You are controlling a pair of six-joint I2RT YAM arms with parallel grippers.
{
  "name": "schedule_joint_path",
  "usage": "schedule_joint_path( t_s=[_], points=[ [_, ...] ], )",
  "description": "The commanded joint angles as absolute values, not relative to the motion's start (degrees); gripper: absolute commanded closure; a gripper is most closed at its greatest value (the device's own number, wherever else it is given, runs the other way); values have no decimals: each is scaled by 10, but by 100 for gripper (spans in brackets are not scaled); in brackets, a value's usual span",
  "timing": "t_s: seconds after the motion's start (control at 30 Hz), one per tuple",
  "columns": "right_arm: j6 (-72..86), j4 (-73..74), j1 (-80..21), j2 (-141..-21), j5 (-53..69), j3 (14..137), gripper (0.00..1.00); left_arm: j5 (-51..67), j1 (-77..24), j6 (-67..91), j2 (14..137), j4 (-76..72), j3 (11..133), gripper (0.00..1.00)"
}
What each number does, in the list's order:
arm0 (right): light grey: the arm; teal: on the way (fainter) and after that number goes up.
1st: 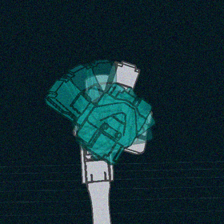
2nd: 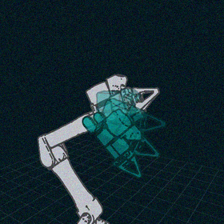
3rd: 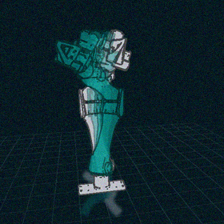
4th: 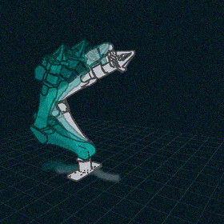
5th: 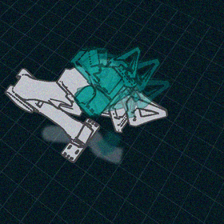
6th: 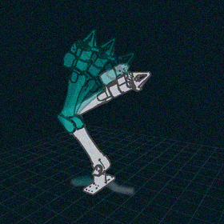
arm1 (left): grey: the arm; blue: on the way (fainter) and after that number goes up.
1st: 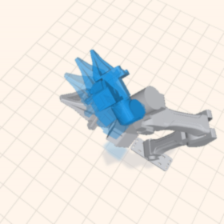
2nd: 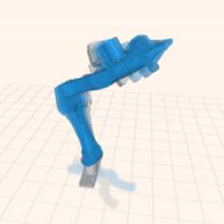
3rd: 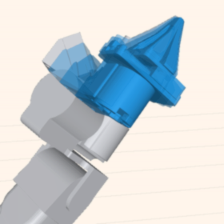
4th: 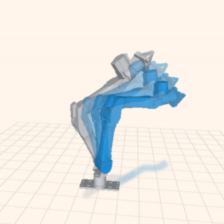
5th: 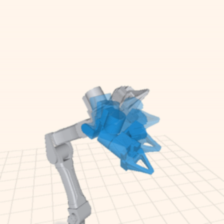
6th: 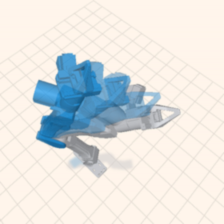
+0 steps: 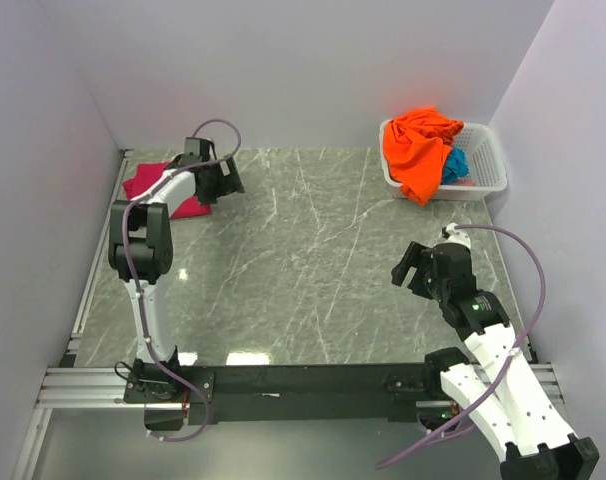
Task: Fold and stack the t-shirts
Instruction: Neatly place the folded tshirt to the corner
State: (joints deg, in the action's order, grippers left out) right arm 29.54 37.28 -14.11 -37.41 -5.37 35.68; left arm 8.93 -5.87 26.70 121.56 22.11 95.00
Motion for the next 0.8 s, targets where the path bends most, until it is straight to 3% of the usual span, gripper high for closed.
schedule_joint_path(
  t_s=[0.0, 0.77],
  points=[
    [296, 359, -141, -367, -62, 359, 11, 60, -47, 269, 1200, 204, 931, 0],
    [295, 354, -141, -363, -64, 355, 10, -12, -3, 264, 1173, 224, 867, 1]
  ],
)
